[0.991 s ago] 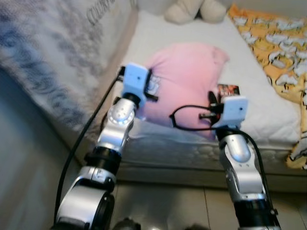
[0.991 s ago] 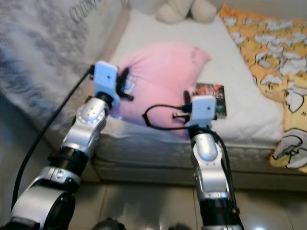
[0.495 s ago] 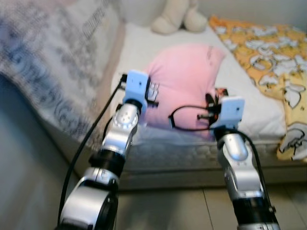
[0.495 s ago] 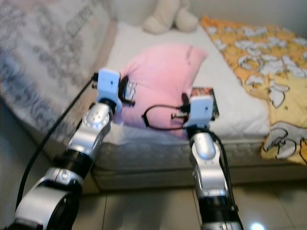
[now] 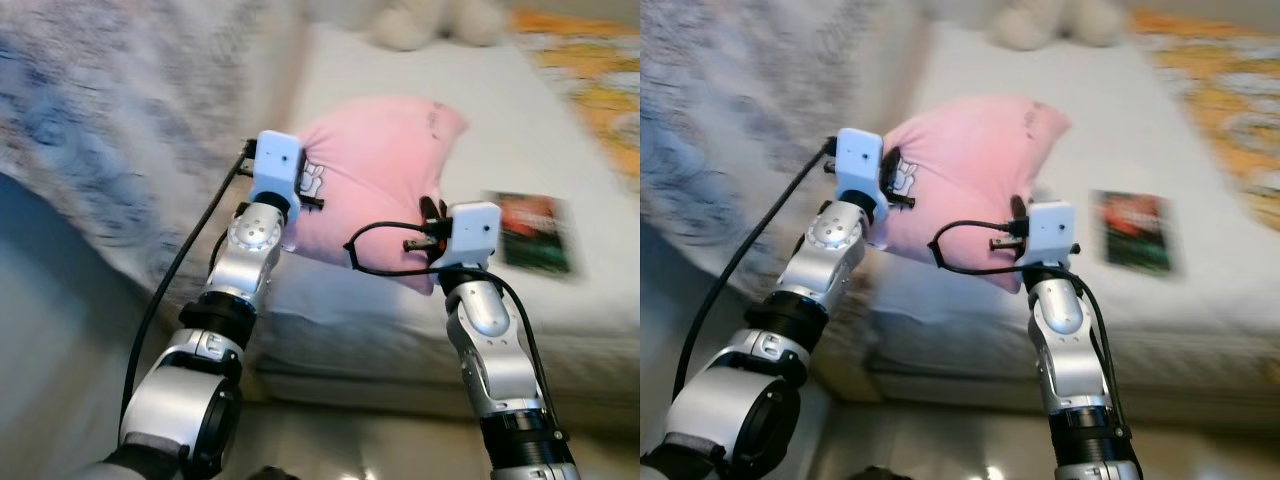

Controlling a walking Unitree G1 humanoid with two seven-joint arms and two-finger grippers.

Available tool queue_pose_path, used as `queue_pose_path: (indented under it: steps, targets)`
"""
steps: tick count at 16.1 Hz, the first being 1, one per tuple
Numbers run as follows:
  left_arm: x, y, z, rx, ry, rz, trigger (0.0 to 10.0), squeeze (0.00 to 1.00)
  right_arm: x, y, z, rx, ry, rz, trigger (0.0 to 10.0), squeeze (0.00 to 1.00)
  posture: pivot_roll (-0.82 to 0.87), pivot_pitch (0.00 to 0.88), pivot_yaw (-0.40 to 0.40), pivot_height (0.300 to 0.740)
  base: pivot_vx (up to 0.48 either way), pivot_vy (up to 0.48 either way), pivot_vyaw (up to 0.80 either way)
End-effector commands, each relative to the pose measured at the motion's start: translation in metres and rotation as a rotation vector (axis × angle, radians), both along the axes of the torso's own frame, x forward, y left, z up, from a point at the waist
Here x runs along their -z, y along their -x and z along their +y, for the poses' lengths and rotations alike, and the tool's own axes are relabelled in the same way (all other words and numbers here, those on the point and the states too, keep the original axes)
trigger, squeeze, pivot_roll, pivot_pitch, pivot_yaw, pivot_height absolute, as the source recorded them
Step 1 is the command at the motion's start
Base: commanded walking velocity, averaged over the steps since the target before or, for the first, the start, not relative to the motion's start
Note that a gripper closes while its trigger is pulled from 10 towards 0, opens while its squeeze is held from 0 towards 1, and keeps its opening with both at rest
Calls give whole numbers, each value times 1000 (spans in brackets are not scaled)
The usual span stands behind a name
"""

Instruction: Clean up the room

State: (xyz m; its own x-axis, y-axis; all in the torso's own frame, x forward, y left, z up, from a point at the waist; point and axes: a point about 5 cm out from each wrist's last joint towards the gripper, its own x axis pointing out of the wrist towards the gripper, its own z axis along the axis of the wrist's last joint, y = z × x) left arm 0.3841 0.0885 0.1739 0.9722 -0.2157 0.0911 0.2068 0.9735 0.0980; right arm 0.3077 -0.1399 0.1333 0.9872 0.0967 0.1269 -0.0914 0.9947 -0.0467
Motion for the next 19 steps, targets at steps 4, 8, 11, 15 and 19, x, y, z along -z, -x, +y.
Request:
queue_pose_path:
  steps: [4, 8, 11, 15, 19]
  targets:
    - [-11, -4, 8, -54, 40, -31, 10000, 0, 7, 4, -19, 69, 4, 27, 10000, 0, -16, 0, 48, 740, 480, 0, 639]
    - [-10, -4, -9, -4, 52, -9, 10000, 0, 9, 4, -23, 92, -3, 40, 10000, 0, -15, 0, 55, 740, 480, 0, 628]
    - [-19, -7, -37, 95, 51, -1, 10000, 0, 7, 4, -29, 123, -1, 34, 10000, 0, -33, 0, 73, 740, 480, 0, 0]
    - [-24, -3, -71, 216, 54, 19, 10000, 0, 4, 8, -37, 163, 14, 19, 10000, 0, -70, 0, 98, 740, 480, 0, 0]
    - [-33, -4, -96, 209, 127, 93, 10000, 0, -3, -21, -52, 175, 32, 40, 10000, 0, -102, 0, 123, 740, 240, 0, 0]
